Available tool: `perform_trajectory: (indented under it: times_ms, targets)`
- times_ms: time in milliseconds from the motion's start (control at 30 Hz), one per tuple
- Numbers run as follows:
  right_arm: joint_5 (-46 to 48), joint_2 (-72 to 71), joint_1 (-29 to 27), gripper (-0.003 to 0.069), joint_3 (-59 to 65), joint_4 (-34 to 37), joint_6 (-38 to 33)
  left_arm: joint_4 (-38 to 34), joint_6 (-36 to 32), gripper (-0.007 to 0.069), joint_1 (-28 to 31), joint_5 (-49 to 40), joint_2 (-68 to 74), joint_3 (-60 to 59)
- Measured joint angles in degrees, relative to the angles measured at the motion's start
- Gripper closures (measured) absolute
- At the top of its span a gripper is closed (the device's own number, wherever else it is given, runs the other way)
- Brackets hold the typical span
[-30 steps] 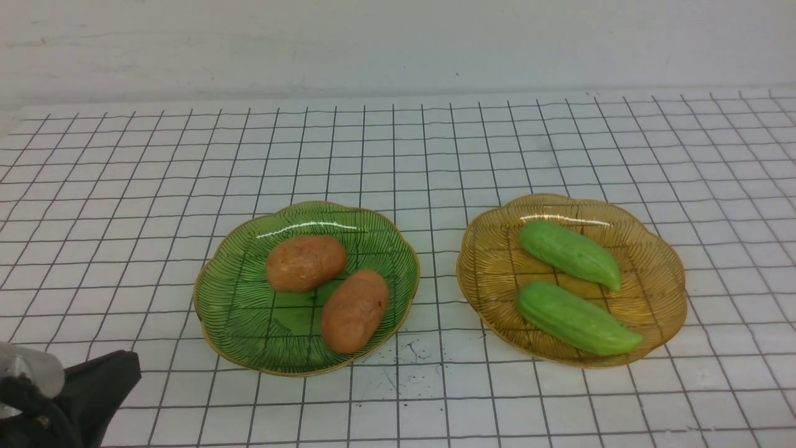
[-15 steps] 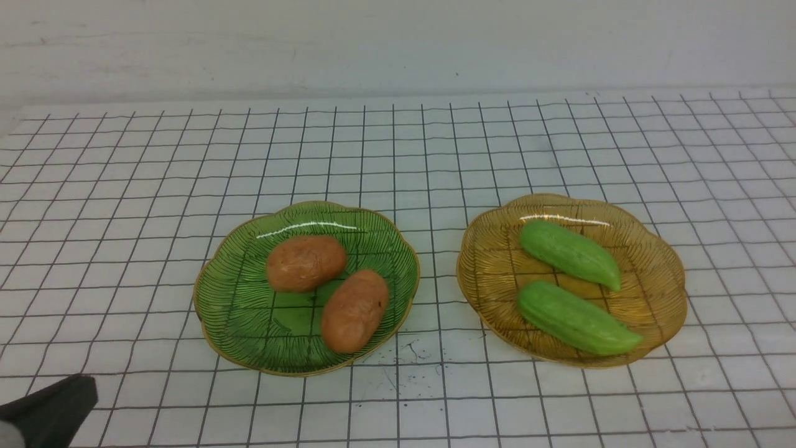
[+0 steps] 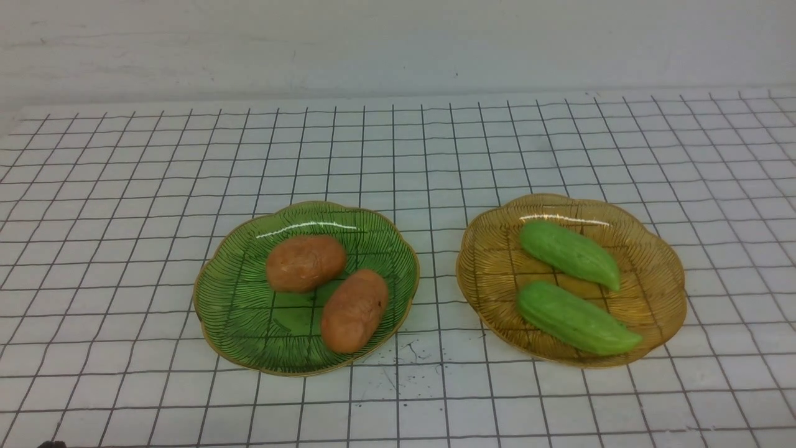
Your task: Put different types of vegetables on the plate.
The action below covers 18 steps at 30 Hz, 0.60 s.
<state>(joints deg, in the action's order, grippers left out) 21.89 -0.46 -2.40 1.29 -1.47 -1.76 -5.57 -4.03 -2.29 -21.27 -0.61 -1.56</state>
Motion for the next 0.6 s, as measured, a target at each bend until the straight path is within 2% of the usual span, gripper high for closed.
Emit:
perform_trajectory:
  times_ms: [600]
  targets:
    - [0.00, 0.00, 0.00, 0.0674, 0.00, 0.00, 0.00, 0.11, 0.00, 0.0632, 0.00, -0.57, 0.00, -0.05]
